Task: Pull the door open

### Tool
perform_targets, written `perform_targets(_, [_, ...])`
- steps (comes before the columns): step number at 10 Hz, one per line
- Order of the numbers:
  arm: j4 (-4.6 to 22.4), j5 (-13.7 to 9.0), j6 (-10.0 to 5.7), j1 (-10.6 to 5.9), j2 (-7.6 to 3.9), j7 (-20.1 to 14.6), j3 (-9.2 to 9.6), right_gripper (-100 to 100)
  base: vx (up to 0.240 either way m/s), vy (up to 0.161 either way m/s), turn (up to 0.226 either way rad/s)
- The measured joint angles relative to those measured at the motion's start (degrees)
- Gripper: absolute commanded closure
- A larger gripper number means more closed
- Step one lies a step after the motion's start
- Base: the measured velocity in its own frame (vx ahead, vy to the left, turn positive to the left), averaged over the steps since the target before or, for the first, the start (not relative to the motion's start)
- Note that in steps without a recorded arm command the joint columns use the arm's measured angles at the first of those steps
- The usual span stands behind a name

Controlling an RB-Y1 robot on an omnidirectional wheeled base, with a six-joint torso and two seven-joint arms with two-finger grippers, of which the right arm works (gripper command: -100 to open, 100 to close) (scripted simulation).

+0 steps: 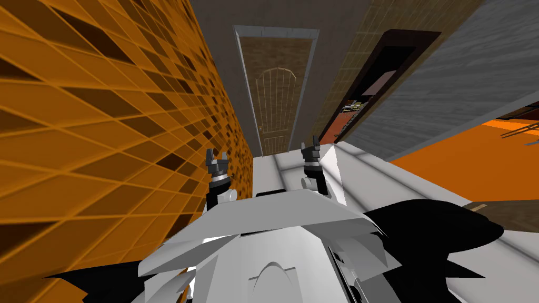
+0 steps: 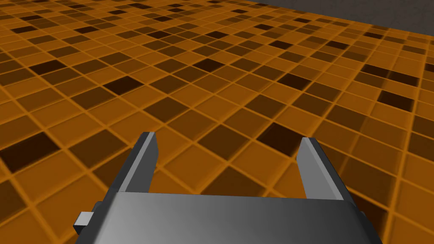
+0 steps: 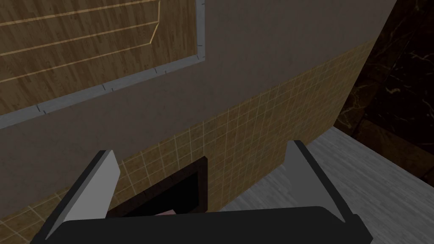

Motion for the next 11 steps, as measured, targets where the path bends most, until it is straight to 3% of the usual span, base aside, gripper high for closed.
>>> perform_targets(6, [1.34,-1.20,-0.39,-0.53,-1.24,-0.73,-0.41,-100,0.034,-0.192,0.056])
perform_targets(11, [4.14,-3.74,-0.88,-1.94,-3.53,-2.21,-1.30,-100,0.009,-0.174,0.120])
